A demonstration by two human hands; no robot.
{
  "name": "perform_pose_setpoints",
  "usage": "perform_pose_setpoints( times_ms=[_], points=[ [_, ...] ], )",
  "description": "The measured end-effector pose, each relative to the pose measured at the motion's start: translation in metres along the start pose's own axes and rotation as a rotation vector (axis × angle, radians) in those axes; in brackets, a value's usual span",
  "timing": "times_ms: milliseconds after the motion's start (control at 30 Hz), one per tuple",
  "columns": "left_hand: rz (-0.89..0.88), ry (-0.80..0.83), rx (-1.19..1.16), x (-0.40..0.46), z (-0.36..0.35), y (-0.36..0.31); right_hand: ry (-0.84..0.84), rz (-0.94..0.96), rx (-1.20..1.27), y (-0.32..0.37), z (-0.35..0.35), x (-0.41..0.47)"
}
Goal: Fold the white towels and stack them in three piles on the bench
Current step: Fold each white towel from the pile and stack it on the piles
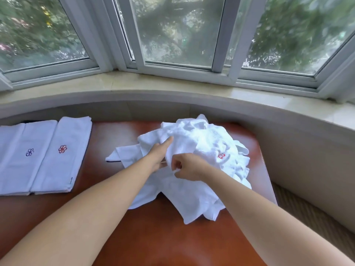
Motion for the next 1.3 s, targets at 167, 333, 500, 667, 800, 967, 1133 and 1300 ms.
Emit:
perform_pose_setpoints(
  times_ms=[167, 333, 500, 667, 800, 967, 1133, 1300],
  points=[
    [-0.077, -0.063, -0.012, -0.022, 0.04, 0.012, 0.166, -0.101, 0.161, 0.014, -0.039, -0.008],
    [-0.146, -0.041, -0.106, -0.062, 0.089, 0.021, -0.217, -0.372, 0.402, -0.005, -0.019, -0.029],
    [-0.258, 0.015, -0.036, -0.107, 0.119, 0.025, -0.092, -0.463, 1.104, 0.04, -0.063, -0.041],
    [-0.373, 0.122, 0.067, -0.154, 0.131, 0.011, -0.377, -0.424, 1.281, 0.085, -0.062, -0.034],
    [-0.438, 0.118, 0.069, -0.178, 0.146, -0.005, -0.597, -0.218, 1.064, 0.126, 0.002, -0.044],
    [-0.504, 0.118, -0.06, -0.196, 0.165, -0.028, -0.63, 0.1, 0.963, 0.216, 0.081, -0.058],
    [-0.542, 0.012, -0.006, -0.207, 0.175, -0.039, -0.385, -0.039, 0.511, 0.217, 0.046, -0.053],
    [-0.55, -0.022, -0.232, -0.225, 0.192, -0.061, -0.162, -0.088, 0.754, 0.178, 0.001, -0.056]
  ],
)
Point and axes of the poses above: each hand's wrist, its own x-axis towards the middle knuckle, its own z-axis out of the back of the hand, y = z × x, the point moved 9 cm from there along x, towards the middle knuckle, and after that the axes turned 13 degrees about x, right-handed, at the moved point
